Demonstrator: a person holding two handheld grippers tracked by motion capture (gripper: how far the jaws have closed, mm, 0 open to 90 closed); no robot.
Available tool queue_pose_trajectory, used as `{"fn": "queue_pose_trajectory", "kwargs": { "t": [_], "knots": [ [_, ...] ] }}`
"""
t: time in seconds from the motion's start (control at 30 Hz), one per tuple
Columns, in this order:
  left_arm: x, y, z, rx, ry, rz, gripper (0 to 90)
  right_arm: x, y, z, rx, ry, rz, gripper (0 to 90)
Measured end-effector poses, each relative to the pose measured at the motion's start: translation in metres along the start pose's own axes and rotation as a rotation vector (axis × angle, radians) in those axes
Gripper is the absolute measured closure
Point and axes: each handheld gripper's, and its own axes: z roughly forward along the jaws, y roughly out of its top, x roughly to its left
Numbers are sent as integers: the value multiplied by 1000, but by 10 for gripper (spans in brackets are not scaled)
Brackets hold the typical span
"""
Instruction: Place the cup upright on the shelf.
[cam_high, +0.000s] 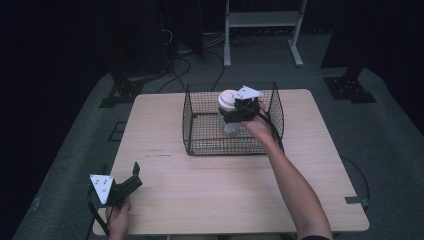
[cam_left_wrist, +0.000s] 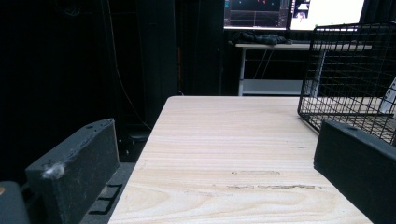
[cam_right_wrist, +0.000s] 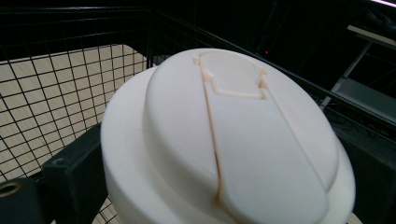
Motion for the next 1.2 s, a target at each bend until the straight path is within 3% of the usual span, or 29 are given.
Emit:
{"fn": "queue_pose_trajectory", "kwargs": {
  "t": [0.5,1.2],
  "knots": [
    [0,0,0,-1,2,-2,0,0,2,-2,-35,-8,19,27],
    [0,0,1,2,7,1,0,0,21,-28,-134,-7,23,27]
  ]
}}
